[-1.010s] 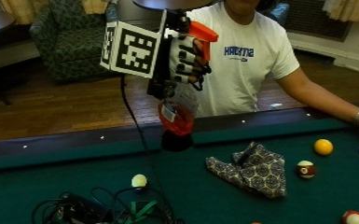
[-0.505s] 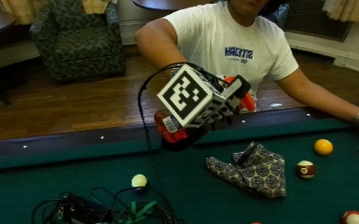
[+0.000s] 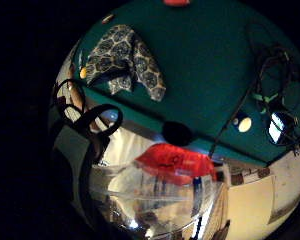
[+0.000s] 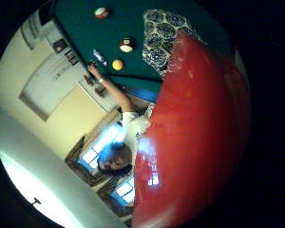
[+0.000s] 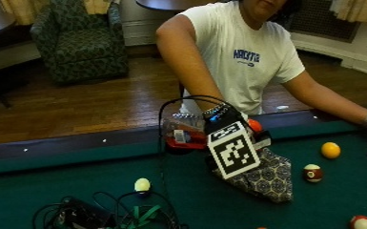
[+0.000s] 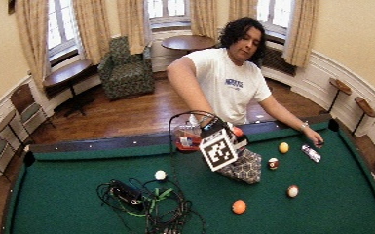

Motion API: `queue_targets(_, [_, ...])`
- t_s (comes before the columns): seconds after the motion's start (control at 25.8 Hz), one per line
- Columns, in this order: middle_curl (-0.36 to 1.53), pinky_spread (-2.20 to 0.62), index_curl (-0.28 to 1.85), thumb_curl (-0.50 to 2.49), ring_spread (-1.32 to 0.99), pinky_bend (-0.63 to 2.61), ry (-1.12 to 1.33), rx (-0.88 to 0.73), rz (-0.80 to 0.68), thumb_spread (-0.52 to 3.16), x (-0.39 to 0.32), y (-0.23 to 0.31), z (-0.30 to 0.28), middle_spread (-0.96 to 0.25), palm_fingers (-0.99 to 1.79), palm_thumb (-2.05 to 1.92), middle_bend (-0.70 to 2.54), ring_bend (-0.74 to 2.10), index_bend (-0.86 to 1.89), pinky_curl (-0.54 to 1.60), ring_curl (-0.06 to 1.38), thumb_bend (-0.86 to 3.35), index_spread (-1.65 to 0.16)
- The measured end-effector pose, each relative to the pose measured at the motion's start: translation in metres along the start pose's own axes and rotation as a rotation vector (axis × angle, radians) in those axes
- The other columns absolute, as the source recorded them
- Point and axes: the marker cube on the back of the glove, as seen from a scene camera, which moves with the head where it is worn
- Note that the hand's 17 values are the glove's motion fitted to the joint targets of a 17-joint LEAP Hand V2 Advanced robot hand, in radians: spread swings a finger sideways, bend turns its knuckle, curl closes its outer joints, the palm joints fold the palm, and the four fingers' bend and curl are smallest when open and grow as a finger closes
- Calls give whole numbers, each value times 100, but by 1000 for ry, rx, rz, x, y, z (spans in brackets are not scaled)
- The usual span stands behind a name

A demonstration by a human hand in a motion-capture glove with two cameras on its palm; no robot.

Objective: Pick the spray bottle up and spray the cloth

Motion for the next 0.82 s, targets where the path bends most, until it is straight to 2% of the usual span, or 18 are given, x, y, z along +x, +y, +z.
queue_targets(0.5, [58, -30, 62, 82, -22, 52, 110, -282, 240, 35, 30, -58, 70, -22, 133, 93, 58, 73, 30, 44, 50, -2, -29])
queue_targets(0.82, [58, -30, 63, 83, -22, 51, 150, -350, 321, 37, 47, -72, 94, -22, 133, 93, 57, 73, 28, 43, 50, -2, -29])
